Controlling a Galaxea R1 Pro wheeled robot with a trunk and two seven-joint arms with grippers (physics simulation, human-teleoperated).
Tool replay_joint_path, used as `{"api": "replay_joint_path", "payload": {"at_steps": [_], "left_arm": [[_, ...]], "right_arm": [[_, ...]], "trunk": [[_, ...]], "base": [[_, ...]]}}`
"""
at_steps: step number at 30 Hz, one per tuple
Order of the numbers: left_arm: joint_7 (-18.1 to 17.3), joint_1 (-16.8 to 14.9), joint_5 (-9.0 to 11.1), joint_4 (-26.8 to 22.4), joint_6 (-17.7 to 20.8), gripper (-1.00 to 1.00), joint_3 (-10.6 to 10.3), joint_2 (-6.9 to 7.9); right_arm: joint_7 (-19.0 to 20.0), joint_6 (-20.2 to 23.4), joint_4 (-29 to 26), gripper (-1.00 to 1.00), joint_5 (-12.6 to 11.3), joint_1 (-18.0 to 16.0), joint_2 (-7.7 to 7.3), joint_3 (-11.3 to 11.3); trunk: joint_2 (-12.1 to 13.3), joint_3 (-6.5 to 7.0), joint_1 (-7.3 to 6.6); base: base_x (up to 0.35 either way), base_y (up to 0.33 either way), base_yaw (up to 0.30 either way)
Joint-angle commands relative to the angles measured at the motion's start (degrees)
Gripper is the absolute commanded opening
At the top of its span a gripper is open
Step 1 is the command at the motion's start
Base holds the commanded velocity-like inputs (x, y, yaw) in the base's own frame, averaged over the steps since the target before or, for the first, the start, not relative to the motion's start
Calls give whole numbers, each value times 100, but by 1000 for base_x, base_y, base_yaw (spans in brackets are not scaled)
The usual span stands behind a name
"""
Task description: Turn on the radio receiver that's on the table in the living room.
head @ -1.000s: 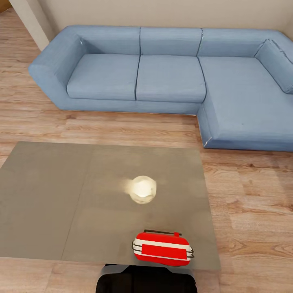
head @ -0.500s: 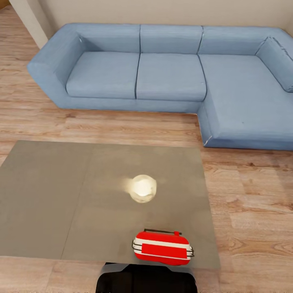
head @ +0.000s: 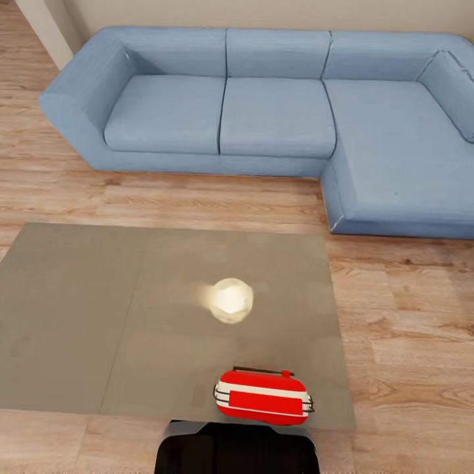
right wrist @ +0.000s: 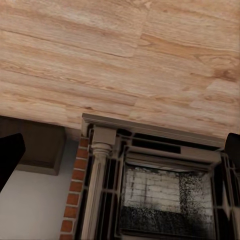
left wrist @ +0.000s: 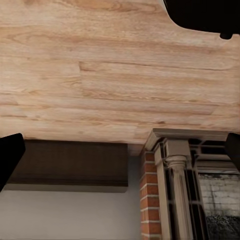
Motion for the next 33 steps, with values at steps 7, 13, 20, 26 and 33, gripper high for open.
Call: {"api": "replay_joint_path", "payload": {"at_steps": [7,13,20,26,33], "left_arm": [[0,0,0,0,0,100,0,0],[0,0,0,0,2,100,0,0],[0,0,-6,0,6,100,0,0],[3,0,-7,0,16,100,0,0],[6,0,-7,0,43,100,-10,1]], "right_arm": [[0,-5,0,100,0,0,0,0],[-1,-4,0,100,6,0,0,0],[2,-9,0,100,14,0,0,0],[5,-16,0,100,17,0,0,0],[8,-16,0,100,18,0,9,0]], "trunk": [[0,-65,0],[0,-120,0],[0,-166,0],[0,-170,0],[0,-170,0]], "base": [[0,0,0],[0,0,0],[0,0,0],[0,0,0],[0,0,0]]}}
